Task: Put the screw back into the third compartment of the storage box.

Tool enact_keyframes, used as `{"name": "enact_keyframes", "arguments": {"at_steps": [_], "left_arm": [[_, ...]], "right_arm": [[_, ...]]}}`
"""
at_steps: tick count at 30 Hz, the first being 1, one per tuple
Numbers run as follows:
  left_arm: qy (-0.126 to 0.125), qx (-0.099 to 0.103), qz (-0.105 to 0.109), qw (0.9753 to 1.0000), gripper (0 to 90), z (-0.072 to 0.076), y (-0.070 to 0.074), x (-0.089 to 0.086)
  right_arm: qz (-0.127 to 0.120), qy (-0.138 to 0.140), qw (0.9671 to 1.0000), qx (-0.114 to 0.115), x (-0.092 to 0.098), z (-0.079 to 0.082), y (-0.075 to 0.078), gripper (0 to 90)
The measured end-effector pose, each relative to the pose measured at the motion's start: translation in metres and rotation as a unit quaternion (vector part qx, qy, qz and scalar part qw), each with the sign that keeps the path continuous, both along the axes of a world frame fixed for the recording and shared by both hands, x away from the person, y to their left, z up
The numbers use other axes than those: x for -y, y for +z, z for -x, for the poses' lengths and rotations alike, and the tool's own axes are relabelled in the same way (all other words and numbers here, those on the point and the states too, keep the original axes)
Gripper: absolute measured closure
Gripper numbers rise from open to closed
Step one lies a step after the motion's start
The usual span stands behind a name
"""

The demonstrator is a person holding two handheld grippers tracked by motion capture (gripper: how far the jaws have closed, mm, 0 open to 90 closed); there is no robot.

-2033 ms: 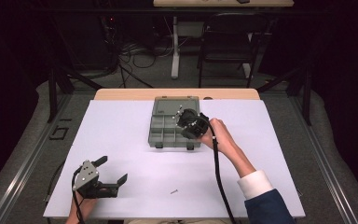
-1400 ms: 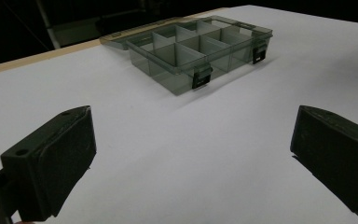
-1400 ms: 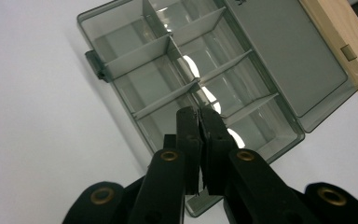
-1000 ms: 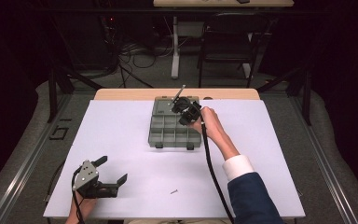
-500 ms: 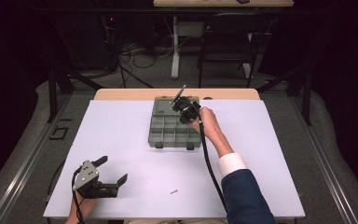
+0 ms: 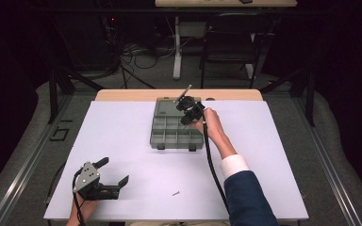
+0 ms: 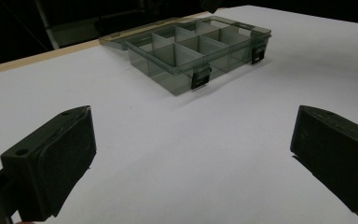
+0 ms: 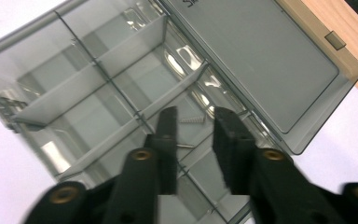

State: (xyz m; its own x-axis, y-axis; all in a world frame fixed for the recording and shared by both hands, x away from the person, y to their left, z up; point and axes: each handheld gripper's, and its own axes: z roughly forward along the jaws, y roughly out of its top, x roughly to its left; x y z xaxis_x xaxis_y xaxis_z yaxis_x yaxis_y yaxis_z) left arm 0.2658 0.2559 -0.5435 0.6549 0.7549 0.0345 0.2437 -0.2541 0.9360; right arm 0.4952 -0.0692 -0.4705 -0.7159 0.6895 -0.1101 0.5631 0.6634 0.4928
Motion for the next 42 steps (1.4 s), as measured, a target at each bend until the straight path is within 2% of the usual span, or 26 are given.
{"name": "enact_keyframes", "arguments": {"at_steps": [4,7,9,12,14,17,20,32,42], "left_arm": [[-0.002,-0.003,0.0,1.0,0.0,0.0,0.0,0.0],[-0.001,-0.002,0.0,1.0,0.0,0.0,0.0,0.001],[-0.003,-0.003,-0.001,1.0,0.0,0.0,0.0,0.0],[-0.002,-0.004,-0.001,1.0,0.0,0.0,0.0,0.0],[-0.001,-0.003,0.0,1.0,0.0,0.0,0.0,0.001],[-0.001,-0.004,0.0,1.0,0.0,0.0,0.0,0.001],[-0.002,-0.005,-0.001,1.0,0.0,0.0,0.0,0.001],[-0.001,-0.005,-0.001,1.0,0.0,0.0,0.0,0.001],[0.0,-0.002,0.0,1.0,0.0,0.0,0.0,0.001]], "right_arm": [[-0.014,0.014,0.9998,-0.007,0.003,0.008,0.008,50.0],[-0.025,0.022,0.9994,-0.001,0.004,0.018,0.015,40.9],[-0.028,0.038,0.9989,0.004,0.003,0.025,0.018,33.7],[-0.024,0.053,0.9983,0.001,0.001,0.039,0.022,27.3],[-0.027,0.066,0.9974,0.009,0.0,0.048,0.023,23.8],[-0.022,0.081,0.9964,0.006,0.0,0.06,0.026,19.6],[-0.027,0.098,0.9947,0.014,0.001,0.072,0.027,16.1],[-0.038,0.132,0.9905,0.01,0.006,0.116,0.023,7.9],[-0.038,0.152,0.9876,0.0,0.008,0.141,0.01,0.0]]}}
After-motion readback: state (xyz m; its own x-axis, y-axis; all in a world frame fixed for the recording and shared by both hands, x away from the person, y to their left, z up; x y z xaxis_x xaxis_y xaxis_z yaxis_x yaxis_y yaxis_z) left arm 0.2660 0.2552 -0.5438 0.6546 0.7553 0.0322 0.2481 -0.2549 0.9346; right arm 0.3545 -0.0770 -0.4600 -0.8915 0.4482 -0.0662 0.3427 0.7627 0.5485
